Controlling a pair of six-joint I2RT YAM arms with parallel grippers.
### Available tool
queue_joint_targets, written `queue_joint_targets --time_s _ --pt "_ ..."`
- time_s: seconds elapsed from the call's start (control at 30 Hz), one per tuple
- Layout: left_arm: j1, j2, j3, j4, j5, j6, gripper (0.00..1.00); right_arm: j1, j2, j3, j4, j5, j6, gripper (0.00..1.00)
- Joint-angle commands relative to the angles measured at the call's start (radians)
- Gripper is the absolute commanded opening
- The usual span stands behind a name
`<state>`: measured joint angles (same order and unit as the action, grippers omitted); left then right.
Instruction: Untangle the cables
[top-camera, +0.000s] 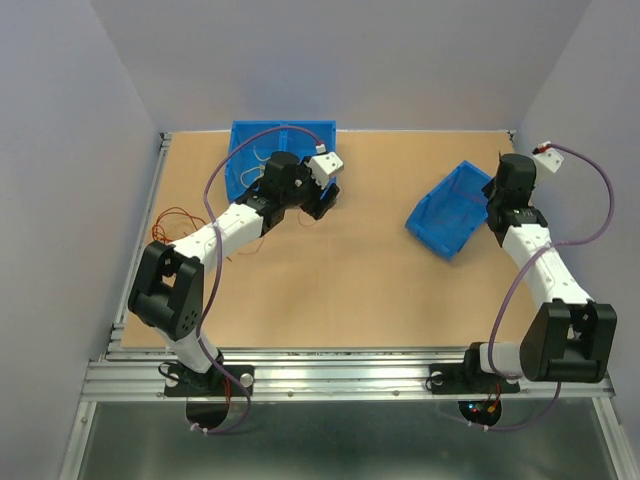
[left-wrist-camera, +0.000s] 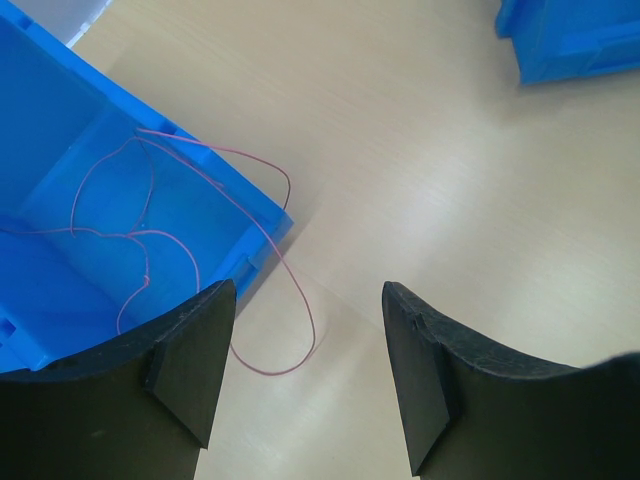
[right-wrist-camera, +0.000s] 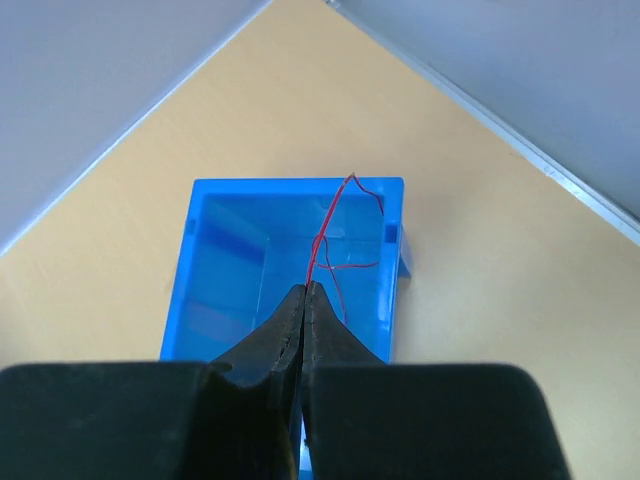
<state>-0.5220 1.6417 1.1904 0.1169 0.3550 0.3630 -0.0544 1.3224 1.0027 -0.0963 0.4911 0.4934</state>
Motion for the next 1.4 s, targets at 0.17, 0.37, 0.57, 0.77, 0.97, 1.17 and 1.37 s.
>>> queue_joint_targets --time_s 0.17,0.37,0.57,0.77,0.97,1.17,1.37 --pt "-0.006 0.001 -0.006 0.043 -0.022 0.036 0.71 -0.022 -0.04 -0.052 0.04 0.066 0.037 0.0" --pt "-0.006 0.004 -0.009 0.047 -0.024 0.036 0.71 -0.022 -0.067 -0.079 0.046 0.006 0.031 0.0" --pt "-0.006 0.009 -0.009 0.05 -0.019 0.037 0.71 -0.022 -0.339 -0.194 0.047 0.049 0.01 0.01" --pt "-0.006 0.014 -0.008 0.05 -0.018 0.037 0.71 -0.022 -0.413 -0.225 0.032 0.032 0.002 0.01" --pt "-0.006 0.012 -0.009 0.05 -0.019 0.039 0.71 -0.022 -0.329 -0.204 0.03 -0.005 0.007 0.01" --pt "-0.006 0.017 -0.008 0.05 -0.019 0.039 0.71 -0.022 -0.216 -0.155 0.043 -0.146 -0.024 0.01" --pt "-0.007 0.018 -0.008 0.049 -0.016 0.039 0.71 -0.022 -0.161 -0.134 0.079 -0.379 -0.09 0.01"
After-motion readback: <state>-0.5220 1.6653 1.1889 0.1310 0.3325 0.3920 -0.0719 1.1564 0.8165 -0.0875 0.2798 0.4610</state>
